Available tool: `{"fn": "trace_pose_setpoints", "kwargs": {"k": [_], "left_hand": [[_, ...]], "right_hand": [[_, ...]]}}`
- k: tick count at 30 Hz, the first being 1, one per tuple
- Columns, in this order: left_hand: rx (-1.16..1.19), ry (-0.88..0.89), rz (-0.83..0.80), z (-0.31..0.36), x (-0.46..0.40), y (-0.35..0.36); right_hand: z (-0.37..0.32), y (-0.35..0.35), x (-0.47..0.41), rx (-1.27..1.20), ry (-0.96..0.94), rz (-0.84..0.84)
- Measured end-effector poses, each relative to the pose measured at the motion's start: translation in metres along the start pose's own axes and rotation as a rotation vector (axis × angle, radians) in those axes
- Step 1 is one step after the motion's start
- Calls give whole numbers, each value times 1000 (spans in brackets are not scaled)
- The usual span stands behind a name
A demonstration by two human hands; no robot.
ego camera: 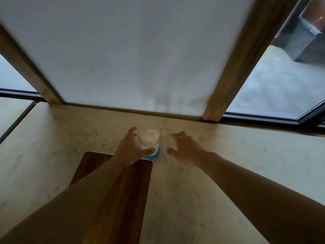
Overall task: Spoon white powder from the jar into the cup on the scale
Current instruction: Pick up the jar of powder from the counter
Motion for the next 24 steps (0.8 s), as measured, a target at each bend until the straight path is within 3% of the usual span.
{"fn": "trace_pose_setpoints", "kwargs": {"k": [11, 24], "left_hand": [[248, 105, -83, -7, -9, 20], [165, 142, 5, 7, 24, 19]], "right_hand": [[12, 7, -1, -14, 28, -28], [22, -14, 38, -44, 54, -7]]}}
Point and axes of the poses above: each hand's wrist, its own x-axis away from the middle knuckle, its own y-axis out of the palm, z = x × y, the point moved 1 cm from there along -x, towards the middle knuckle, and after that the axes turned 7 degrees about z, right-handed, at the moved point
